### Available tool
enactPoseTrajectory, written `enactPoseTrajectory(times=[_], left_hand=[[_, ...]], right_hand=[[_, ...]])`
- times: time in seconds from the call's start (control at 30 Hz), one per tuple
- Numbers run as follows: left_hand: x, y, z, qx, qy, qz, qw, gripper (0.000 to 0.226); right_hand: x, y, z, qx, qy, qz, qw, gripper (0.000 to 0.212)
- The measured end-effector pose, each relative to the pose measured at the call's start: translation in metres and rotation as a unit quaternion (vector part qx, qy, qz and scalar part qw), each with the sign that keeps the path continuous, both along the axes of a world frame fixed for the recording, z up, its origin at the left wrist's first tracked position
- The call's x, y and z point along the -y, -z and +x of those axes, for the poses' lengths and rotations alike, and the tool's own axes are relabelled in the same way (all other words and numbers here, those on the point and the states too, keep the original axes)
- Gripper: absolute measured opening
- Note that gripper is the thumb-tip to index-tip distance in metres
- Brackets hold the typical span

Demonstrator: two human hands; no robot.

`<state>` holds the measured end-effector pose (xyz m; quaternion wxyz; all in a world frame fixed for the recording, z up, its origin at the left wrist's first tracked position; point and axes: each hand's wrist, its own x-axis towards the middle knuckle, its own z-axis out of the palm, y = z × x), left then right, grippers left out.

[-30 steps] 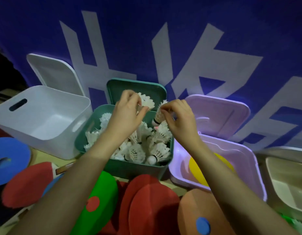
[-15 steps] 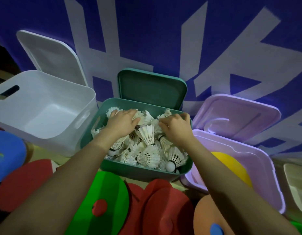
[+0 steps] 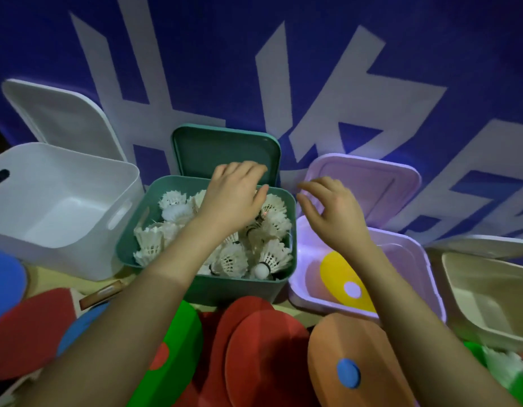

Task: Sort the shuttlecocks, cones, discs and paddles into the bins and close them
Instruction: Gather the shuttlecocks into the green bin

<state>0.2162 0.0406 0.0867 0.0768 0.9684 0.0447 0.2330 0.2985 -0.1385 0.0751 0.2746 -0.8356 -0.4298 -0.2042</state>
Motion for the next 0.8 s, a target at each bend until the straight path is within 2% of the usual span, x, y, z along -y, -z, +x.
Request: enactPoseTrajectory(times=[0.07, 0.27, 0.6, 0.8], left_hand=[[0.029, -0.014, -0.004, 0.014, 0.028, 0.010, 0.999, 0.049], [0.132, -0.038, -0.012, 0.048, 0.081, 0.024, 0.995, 0.040], [0.330, -0.023, -0.027, 0.033, 0.140, 0.009, 0.990, 0.035], [0.413, -0.009, -0.020, -0.008, 0.185, -0.016, 0.983, 0.041]], right_hand=[[0.033, -0.012, -0.006, 0.015, 0.015, 0.015, 1.000, 0.038], [0.142, -0.029, -0.026, 0.027, 0.053, 0.052, 0.997, 0.034], [0.345, -0.010, -0.063, 0.003, 0.094, 0.043, 0.995, 0.032], [0.437, 0.004, -0.070, -0.021, 0.140, 0.042, 0.989, 0.034]])
